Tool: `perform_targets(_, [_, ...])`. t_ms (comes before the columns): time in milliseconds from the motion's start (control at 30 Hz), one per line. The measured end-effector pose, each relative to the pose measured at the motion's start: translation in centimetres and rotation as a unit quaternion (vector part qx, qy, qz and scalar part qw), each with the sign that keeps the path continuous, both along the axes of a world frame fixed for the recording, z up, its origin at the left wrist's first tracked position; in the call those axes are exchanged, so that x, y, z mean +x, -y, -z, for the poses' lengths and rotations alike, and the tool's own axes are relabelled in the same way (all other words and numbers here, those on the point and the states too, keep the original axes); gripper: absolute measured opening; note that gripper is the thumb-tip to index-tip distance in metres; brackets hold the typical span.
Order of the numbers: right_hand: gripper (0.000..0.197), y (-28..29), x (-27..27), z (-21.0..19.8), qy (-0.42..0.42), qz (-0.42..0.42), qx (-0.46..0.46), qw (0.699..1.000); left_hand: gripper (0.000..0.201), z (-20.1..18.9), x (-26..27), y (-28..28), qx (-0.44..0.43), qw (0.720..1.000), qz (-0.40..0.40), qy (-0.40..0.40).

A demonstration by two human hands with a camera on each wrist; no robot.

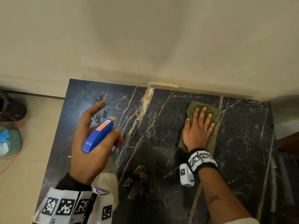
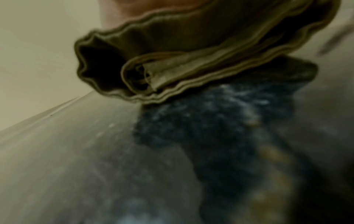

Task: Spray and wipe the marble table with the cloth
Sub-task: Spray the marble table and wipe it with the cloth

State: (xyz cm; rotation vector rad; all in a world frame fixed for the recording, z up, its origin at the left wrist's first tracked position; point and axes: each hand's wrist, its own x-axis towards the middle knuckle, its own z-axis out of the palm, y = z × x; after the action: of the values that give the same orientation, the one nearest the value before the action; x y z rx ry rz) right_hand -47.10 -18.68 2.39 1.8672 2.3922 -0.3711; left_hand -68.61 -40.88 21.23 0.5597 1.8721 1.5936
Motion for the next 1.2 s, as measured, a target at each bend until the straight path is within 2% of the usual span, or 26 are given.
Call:
perform_targets(267, [0.063,2.5,-10.7,0.0,-0.033,-0.145,0.008,0.989,0.059,0.9,-3.9,-2.0,-0.039,0.999,-0.027,-0.027])
perform_targets(433, [0.063,1.9,-9.9,0.1,-0.031,-0.178,0.004,0.984,0.059,1.1,-5.2,-3.2,-0.048,0.998,-0.029,-0.036])
perform_targets(667, [0.062,-4.1,-3.1,0.5,-0.031,-0.054,0.018,0.998,0.057,1.4,-6.6,-1.3,-0.048,0.998,-0.033,-0.018])
perform_targets(867, [0.062,-2.7,-6.8,0.3,-0.038,0.003,0.007,0.999,0.056,1.6,-6.3,1.1,-0.049,0.997,-0.048,-0.020])
perform_targets(1067, [0.063,3.5,-16.8,0.1,-0.045,-0.161,-0.005,0.986,0.054,2.1,-7.1,3.3,-0.042,0.997,-0.065,-0.029])
perform_targets(1200, [0.062,5.2,-18.5,-0.1,-0.046,-0.199,-0.009,0.979,0.058,1.9,-7.8,4.4,-0.045,0.997,-0.060,-0.025])
